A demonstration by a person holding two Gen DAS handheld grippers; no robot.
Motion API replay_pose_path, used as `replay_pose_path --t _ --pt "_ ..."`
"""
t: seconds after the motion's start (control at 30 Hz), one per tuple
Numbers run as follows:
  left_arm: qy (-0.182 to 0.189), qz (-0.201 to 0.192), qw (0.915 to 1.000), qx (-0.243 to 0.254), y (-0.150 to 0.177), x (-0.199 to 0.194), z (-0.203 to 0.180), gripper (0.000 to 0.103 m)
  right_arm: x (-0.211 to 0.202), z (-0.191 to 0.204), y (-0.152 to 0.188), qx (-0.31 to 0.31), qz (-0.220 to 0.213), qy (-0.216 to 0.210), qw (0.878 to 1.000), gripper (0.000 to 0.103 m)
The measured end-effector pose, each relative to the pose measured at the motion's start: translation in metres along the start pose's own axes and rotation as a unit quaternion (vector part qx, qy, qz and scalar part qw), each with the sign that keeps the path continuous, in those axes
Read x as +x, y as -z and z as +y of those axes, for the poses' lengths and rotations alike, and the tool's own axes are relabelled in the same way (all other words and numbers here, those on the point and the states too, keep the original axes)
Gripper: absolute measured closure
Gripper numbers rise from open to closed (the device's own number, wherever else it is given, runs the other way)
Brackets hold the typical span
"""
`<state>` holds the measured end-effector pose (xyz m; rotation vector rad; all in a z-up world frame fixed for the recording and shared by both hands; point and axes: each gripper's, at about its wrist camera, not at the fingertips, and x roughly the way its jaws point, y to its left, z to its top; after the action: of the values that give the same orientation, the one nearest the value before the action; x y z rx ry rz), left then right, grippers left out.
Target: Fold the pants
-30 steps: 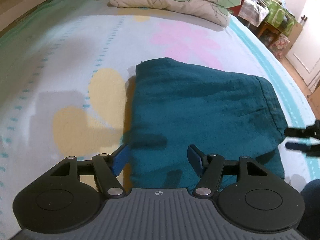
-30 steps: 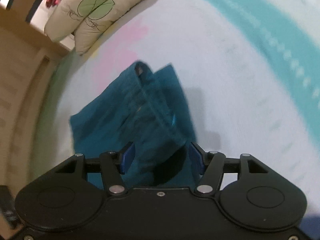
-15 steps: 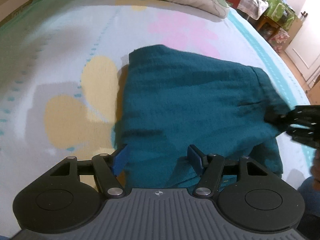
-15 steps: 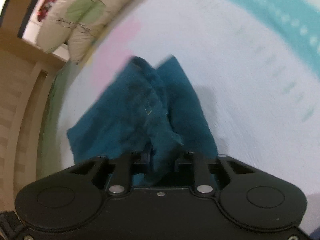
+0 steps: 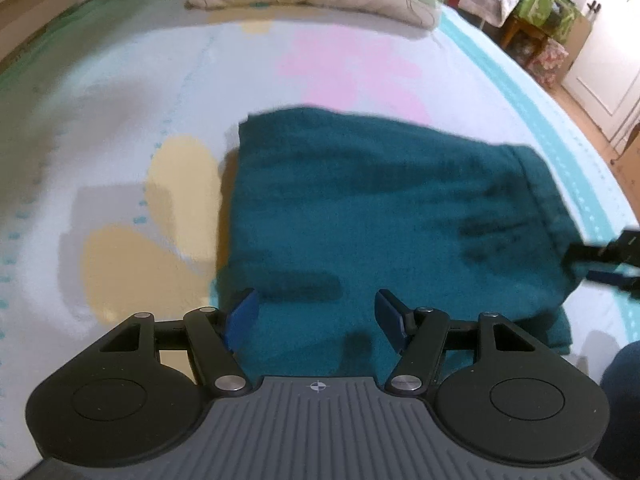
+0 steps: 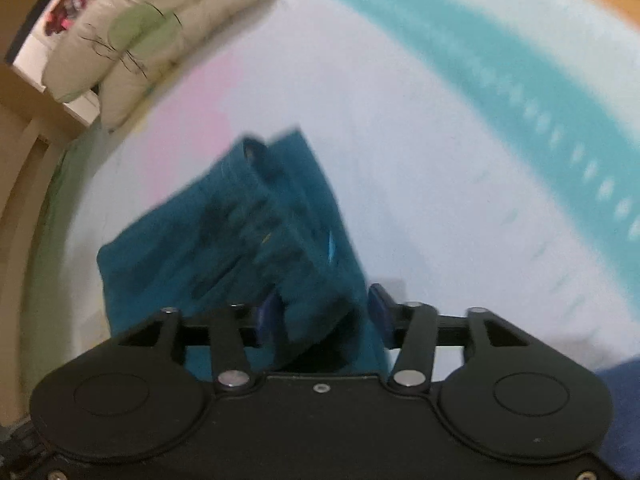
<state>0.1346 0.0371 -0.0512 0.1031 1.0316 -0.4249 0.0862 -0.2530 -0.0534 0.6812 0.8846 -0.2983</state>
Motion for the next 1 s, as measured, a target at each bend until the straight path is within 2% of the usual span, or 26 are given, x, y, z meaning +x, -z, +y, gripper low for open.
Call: replay_pose_path --t 0.07,0.13,0.17,0.27,0.37,0.47,0.53,0.6,0.63,0.77,0.83,1.0 --pt "-0.005 0.014 0.9999 0.006 0.005 0.009 0.0 0.04 -0.002 0.005 -0.003 -0.024 -0.017 -0.001 1.0 0.041" --pt "-0.018 0.048 0.9985 0.02 0.013 0.023 0.002 0.04 0.001 0.009 -0.006 -0.035 -0.027 -0.004 0.999 0.038" --pt "-0.022 0.05 0.9982 0.026 0.016 0.025 0.002 0.04 0.004 0.012 -0.006 -0.041 -0.03 -0.006 0.999 0.038" --pt "-0.016 0.029 0.999 0.031 0.02 0.016 0.002 0.04 0.013 0.024 -0.011 -0.066 -0.035 -0.012 0.997 0.034" --pt "-0.008 0.012 0.9999 0.005 0.012 0.008 0.01 0.041 0.025 0.034 -0.008 -0.097 -0.027 -0.003 0.995 0.03" --pt "-0.016 -0.027 0.9993 -0.021 -0.001 0.001 0.022 0.041 0.042 0.038 -0.004 -0.137 -0.008 0.018 0.99 0.03" --pt "-0.026 -0.04 0.9983 -0.033 -0.008 0.004 0.027 0.041 0.053 0.038 -0.003 -0.151 0.004 0.035 0.988 0.03" --pt "-0.027 -0.034 0.9985 -0.034 -0.014 0.012 0.032 0.041 0.064 0.031 -0.003 -0.149 0.017 0.045 0.988 0.03" --pt "-0.026 -0.026 0.9988 -0.032 -0.018 0.017 0.033 0.041 0.069 0.027 -0.004 -0.141 0.021 0.042 0.989 0.026" --pt "-0.026 0.007 0.9994 -0.021 -0.017 0.036 0.037 0.04 0.07 0.02 -0.005 -0.138 0.007 0.017 0.99 0.016" --pt "-0.024 -0.007 0.9995 -0.018 -0.014 0.037 0.037 0.038 0.072 0.019 -0.002 -0.146 0.004 0.005 0.989 0.008" --pt "-0.03 -0.027 0.9992 0.008 -0.013 0.037 0.031 0.031 0.073 0.028 0.006 -0.186 -0.001 -0.003 0.983 0.003"
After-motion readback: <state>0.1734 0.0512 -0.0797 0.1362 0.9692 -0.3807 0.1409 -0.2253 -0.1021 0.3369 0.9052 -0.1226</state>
